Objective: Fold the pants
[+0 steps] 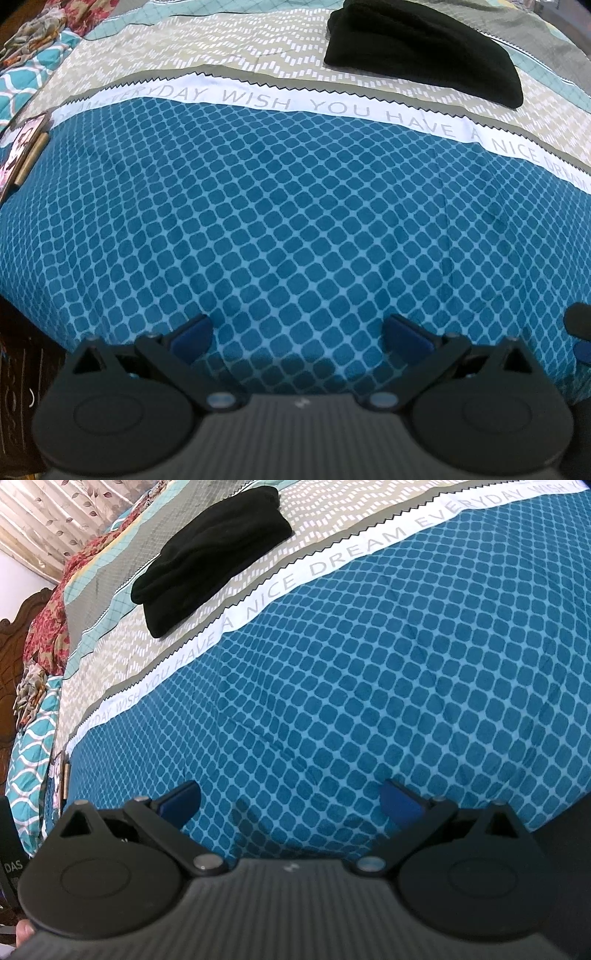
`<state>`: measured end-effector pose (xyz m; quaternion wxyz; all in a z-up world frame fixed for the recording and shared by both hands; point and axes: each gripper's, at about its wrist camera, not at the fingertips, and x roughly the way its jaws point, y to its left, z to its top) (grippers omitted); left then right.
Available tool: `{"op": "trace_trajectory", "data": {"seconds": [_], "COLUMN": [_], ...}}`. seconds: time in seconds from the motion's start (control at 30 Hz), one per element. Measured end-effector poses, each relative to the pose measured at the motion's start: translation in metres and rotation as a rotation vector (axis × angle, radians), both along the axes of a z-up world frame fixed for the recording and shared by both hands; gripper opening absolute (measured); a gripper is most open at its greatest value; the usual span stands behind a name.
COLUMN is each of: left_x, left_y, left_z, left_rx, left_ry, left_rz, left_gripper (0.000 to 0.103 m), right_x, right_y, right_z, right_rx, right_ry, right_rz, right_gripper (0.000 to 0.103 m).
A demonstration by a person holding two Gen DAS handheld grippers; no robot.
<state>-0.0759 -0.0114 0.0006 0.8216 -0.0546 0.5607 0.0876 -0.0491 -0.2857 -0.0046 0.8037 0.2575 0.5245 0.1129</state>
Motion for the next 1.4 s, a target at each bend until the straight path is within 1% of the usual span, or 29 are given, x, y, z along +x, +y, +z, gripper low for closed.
{"op": "trace_trajectory", "data": {"seconds": [0.2,0.4,0.5,0.6,0.7,0.83,1.0,1.1,1.23,1.3,1.4], "left_x": [0.0,0.007,0.007,0.006,0.007,0.014,0.027,0.035,0.041,0.041,0.041], "left_y": [0.002,0.004,0.004,0.001,-0.001,-0.005,-0.007,-0.008,-0.011,-0.013,-0.017], "left_z": [-0.001,0.0,0.007,0.019,0.034,0.056,0.088,0.107,0.13,0.139,0.147], "left_rx": [-0.019,-0.023,-0.02,0.031,0.058,0.09,0.133,0.157,0.204,0.218,0.269], "left_ry": [0.014,0.05,0.049,0.007,-0.038,-0.098,-0.185,-0.238,-0.314,-0.343,-0.377], "left_rz": [0.027,0.0,-0.01,-0.023,-0.034,-0.055,-0.058,-0.053,-0.046,-0.044,-0.046], "left_gripper": [0.103,0.103,0.103,0.103,0.103,0.103,0.103,0.103,0.103,0.103,0.103], "right_x": [-0.003,-0.005,-0.006,-0.008,-0.006,0.003,0.017,0.021,0.023,0.023,0.021], "right_y": [-0.002,-0.005,-0.005,-0.006,-0.004,0.001,0.012,0.017,0.024,0.026,0.027], "right_z": [0.0,0.002,0.008,0.022,0.039,0.058,0.078,0.093,0.116,0.123,0.129], "right_rx": [0.025,0.039,0.037,0.007,-0.024,-0.055,-0.079,-0.091,-0.108,-0.108,-0.106], "right_ry": [-0.008,-0.006,-0.013,-0.083,-0.145,-0.193,-0.263,-0.331,-0.443,-0.488,-0.544], "right_rz": [-0.019,-0.026,-0.022,-0.039,-0.032,-0.003,0.03,0.046,0.043,0.038,0.025], "right_gripper": [0.103,0.103,0.103,0.103,0.103,0.103,0.103,0.103,0.103,0.103,0.103]}}
